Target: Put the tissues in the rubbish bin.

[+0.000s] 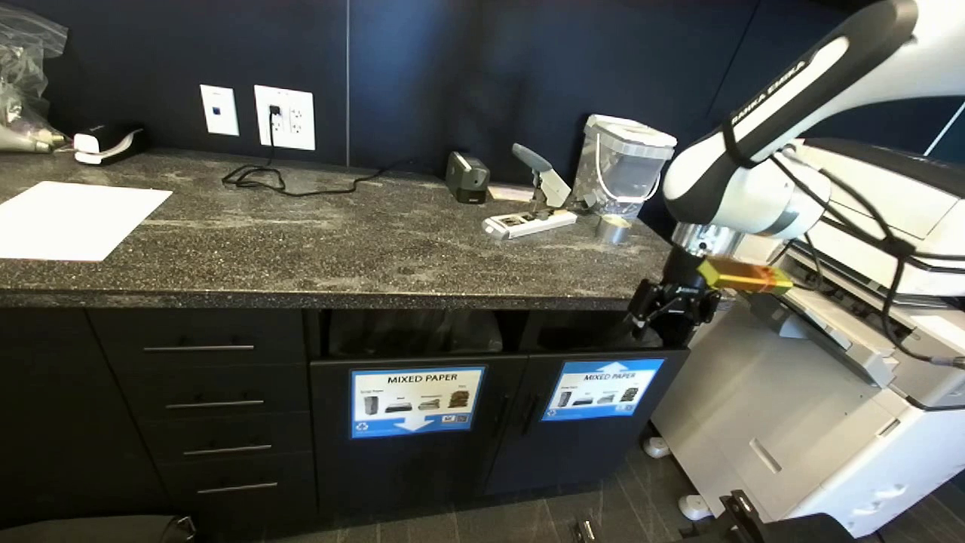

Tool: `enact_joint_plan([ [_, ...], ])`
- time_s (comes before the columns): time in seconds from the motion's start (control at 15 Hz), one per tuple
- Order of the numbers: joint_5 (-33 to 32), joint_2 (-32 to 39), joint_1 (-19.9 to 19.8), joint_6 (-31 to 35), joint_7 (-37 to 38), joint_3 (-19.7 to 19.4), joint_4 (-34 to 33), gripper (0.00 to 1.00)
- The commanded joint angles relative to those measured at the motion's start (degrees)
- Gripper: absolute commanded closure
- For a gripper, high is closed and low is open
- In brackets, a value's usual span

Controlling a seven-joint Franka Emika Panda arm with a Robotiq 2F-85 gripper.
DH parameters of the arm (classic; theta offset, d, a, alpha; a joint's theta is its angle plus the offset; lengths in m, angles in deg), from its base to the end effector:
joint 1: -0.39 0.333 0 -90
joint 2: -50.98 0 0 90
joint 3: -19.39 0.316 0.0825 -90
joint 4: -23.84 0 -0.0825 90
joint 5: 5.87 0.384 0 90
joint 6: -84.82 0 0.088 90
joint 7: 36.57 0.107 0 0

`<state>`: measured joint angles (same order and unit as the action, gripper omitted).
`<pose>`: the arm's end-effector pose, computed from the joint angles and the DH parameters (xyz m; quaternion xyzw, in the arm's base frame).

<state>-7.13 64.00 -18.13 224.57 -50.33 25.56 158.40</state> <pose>0.4885 -0.1057 0.2250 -0.9975 -0.0206 0.0645 0.0208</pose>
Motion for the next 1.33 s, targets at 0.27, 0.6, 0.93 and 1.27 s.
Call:
enact_joint_plan([
  [0.27, 1.9, -27.9, 7.9, -14.0, 4.3, -7.9, 12.5, 0.0],
  [0.6, 2.0, -43.9, 10.1, -21.2, 9.7, -9.1, 19.4, 0.0],
  [0.93, 3.3, -59.7, 12.5, -34.2, 14.6, -7.6, 23.6, 0.0],
  [1.27, 4.9, -68.9, 14.4, -45.7, 21.1, -4.7, 23.7, 0.0],
])
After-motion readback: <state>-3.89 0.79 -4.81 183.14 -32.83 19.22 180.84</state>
